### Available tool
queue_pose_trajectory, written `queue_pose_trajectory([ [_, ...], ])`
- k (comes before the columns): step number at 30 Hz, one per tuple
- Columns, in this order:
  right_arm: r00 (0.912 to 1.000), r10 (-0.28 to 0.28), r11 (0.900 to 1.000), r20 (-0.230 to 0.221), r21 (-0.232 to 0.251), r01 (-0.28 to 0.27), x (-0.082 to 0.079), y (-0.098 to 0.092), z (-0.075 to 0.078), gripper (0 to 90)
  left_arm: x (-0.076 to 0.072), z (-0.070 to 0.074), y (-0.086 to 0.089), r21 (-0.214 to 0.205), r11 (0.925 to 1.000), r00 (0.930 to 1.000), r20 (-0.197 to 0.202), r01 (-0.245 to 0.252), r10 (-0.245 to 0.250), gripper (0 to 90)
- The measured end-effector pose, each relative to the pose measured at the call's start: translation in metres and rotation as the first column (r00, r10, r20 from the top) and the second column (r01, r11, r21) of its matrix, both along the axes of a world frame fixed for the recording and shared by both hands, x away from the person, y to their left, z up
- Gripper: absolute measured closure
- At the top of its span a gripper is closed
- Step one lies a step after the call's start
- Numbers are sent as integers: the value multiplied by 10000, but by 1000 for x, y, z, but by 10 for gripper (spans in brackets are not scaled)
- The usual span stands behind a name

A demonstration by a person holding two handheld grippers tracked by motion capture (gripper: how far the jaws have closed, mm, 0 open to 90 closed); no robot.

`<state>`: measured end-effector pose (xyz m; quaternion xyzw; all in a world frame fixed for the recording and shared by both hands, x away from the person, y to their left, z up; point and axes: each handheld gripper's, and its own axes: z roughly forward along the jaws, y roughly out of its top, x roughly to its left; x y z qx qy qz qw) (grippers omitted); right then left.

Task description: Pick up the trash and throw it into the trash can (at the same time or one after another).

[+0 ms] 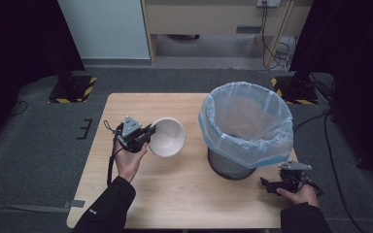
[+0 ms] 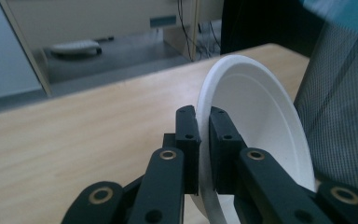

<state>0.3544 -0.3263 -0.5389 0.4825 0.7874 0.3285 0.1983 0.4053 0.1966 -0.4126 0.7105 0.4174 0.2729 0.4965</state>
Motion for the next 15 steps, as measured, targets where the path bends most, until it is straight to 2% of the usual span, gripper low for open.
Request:
queue_pose_trajectory([
  [7,10000,-7,10000,-6,5,7,0,0,0,8,-12,34,14,-822,9965,9947,999,-173,256,836],
  [9,10000,-7,10000,-8,6,7,0,0,0,8,-16,43,16,-911,9956,9909,1308,-211,330,836],
  [10,10000,-7,10000,-3,3,7,0,0,0,8,-19,53,17,-1056,9943,9866,1597,-157,326,836],
  [11,10000,-7,10000,-3,3,7,0,0,0,8,-19,53,17,-1056,9943,9866,1597,-157,326,836],
  [14,10000,-6,10000,2,-1,6,0,0,0,8,-25,72,19,-1551,9879,9760,2159,43,297,836],
  [15,10000,-6,10000,2,-1,6,0,0,0,8,-25,72,19,-1551,9879,9760,2159,43,297,836],
])
